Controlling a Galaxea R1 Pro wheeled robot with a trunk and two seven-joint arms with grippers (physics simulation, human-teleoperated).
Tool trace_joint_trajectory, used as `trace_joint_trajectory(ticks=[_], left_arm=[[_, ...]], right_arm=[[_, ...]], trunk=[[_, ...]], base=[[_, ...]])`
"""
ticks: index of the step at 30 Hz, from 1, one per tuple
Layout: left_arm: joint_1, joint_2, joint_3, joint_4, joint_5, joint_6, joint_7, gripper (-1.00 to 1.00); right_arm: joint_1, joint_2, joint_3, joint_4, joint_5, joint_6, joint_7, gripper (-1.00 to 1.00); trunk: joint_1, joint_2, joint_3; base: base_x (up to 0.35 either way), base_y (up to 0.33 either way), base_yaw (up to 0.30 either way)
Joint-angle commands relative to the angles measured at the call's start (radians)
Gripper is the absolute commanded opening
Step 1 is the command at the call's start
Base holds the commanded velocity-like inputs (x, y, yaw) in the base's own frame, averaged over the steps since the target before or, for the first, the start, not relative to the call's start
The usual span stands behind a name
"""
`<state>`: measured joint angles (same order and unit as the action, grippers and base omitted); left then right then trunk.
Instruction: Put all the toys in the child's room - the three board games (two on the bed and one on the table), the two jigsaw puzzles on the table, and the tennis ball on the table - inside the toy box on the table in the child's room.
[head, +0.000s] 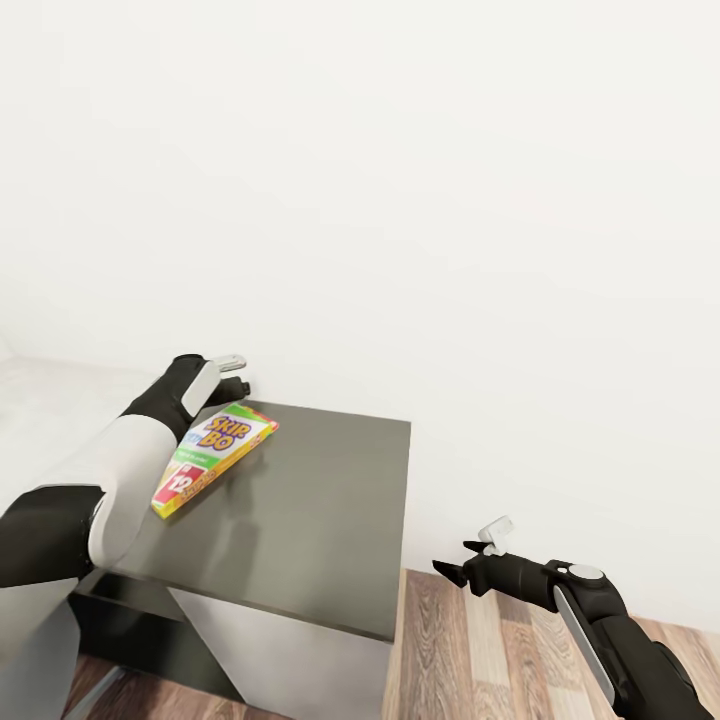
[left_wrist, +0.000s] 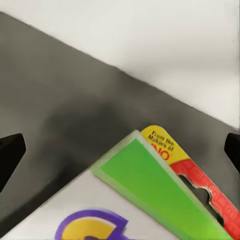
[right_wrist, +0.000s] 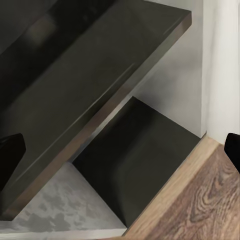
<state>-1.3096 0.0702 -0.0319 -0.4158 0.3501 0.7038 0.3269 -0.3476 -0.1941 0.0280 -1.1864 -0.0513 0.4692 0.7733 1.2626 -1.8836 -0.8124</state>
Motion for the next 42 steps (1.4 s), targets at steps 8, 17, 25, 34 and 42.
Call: trace_joint_trajectory(ticks=[8, 17, 25, 34, 42], left_arm=[[0.000, -0.004, -0.003, 0.000, 0.010, 0.005, 0.007, 1.00], [0.000, -0.004, -0.003, 0.001, 0.012, 0.009, 0.006, 1.00], [0.000, -0.006, -0.001, 0.013, 0.014, 0.036, 0.008, 1.00], [0.000, -0.004, 0.007, 0.017, 0.015, 0.122, 0.008, 1.00], [0.000, -0.004, 0.004, 0.017, 0.014, 0.118, 0.007, 1.00]], right_arm=[[-0.001, -0.001, 0.001, -0.001, -0.005, 0.008, 0.000, 1.00], [-0.001, -0.001, 0.001, -0.001, -0.005, 0.008, 0.000, 1.00], [-0.001, -0.001, 0.001, -0.001, -0.005, 0.008, -0.001, 1.00], [-0.001, -0.001, 0.001, -0.001, -0.005, 0.008, -0.001, 1.00], [-0.001, -0.001, 0.001, -0.002, -0.005, 0.009, 0.000, 1.00]], trunk=[[0.000, 0.000, -0.001], [0.000, 0.000, -0.001], [0.000, 0.000, -0.001], [0.000, 0.000, -0.001], [0.000, 0.000, -0.001]], base=[[0.025, 0.000, 0.000], [0.002, 0.000, 0.000], [0.039, 0.000, 0.000], [0.010, 0.000, 0.000], [0.000, 0.000, 0.000]])
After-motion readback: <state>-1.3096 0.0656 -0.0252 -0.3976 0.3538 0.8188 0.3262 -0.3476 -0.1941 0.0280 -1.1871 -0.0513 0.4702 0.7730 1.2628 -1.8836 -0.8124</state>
